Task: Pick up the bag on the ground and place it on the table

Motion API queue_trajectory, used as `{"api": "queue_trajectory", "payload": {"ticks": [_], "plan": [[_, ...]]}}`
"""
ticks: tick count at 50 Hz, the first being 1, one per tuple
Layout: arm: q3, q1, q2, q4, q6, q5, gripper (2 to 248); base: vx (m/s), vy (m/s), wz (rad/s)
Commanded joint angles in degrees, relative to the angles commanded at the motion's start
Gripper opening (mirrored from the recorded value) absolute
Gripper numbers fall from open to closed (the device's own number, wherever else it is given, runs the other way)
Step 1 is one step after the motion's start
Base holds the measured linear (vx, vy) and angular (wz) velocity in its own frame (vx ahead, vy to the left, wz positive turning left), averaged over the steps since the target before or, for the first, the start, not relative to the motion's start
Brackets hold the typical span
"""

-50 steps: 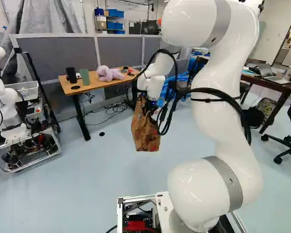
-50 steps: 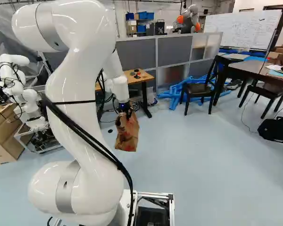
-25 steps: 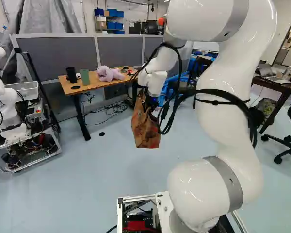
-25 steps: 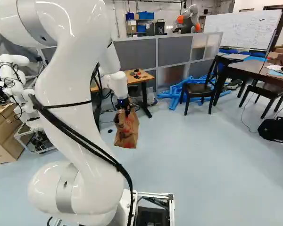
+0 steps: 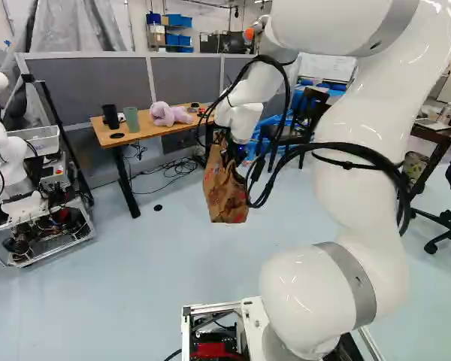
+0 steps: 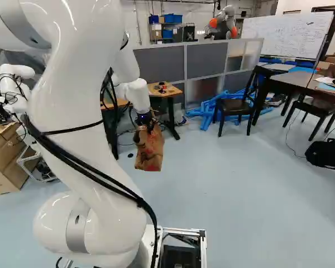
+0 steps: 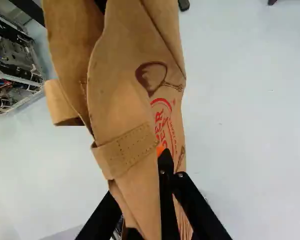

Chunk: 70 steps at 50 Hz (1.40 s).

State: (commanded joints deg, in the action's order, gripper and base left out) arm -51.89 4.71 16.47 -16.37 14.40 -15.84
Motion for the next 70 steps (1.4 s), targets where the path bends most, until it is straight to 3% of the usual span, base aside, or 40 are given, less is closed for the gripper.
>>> {"api": "queue_trajectory", "payload": {"ticks": [27,70], "plan": [[-0.2,-0.1,-3.9,0.0,0.0,-1.9,21,0.0,0.0,0.0],[-5.1,-0.5,-6.2,-0.1,0.0,-10.9,21,0.0,0.0,0.0]]}}
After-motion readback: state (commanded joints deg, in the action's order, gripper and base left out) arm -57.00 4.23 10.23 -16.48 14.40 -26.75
